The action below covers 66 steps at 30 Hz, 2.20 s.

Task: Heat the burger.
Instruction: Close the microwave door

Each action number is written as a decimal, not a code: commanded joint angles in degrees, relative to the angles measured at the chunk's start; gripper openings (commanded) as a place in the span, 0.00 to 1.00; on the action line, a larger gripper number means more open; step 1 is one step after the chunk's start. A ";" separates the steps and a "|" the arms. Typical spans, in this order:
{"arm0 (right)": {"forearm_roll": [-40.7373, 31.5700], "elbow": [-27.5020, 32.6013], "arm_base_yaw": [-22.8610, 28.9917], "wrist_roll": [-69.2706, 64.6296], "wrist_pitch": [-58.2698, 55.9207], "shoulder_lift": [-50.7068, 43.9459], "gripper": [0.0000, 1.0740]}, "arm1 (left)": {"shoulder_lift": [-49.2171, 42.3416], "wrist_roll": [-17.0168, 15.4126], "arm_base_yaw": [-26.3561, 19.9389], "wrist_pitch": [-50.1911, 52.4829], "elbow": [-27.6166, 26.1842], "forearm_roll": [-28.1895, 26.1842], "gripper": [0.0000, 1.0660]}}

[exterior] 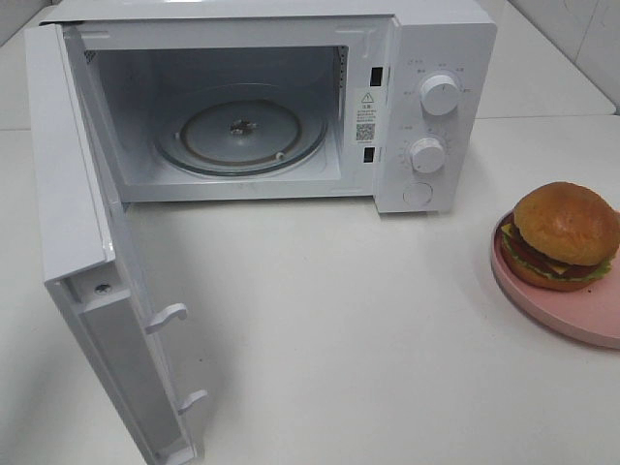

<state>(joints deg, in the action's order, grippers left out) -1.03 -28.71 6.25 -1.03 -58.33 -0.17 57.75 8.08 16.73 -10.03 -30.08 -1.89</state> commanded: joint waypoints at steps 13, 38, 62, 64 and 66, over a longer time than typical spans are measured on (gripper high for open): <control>-0.06 0.11 -0.29 0.63 0.80 -1.38 0.57 | 16.73 0.00 2.41 21.03 -0.52 -0.17 0.00; 0.00 0.11 -0.29 0.57 0.86 -1.38 0.57 | 35.81 0.00 8.82 32.43 -10.43 1.09 0.00; 0.06 0.11 -0.29 0.52 0.86 -1.38 0.57 | 50.88 -0.06 14.38 32.14 -32.66 5.67 0.00; 0.06 0.11 -0.29 0.52 0.86 -1.38 0.57 | 51.62 0.00 14.78 32.14 -33.80 5.67 0.00; 0.06 0.11 -0.29 0.52 0.86 -1.38 0.57 | 55.63 0.00 16.10 31.91 -39.30 5.61 0.00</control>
<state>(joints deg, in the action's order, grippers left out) -1.03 -28.71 6.25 -1.03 -58.33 -0.17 111.21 8.19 33.46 16.96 -64.40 6.47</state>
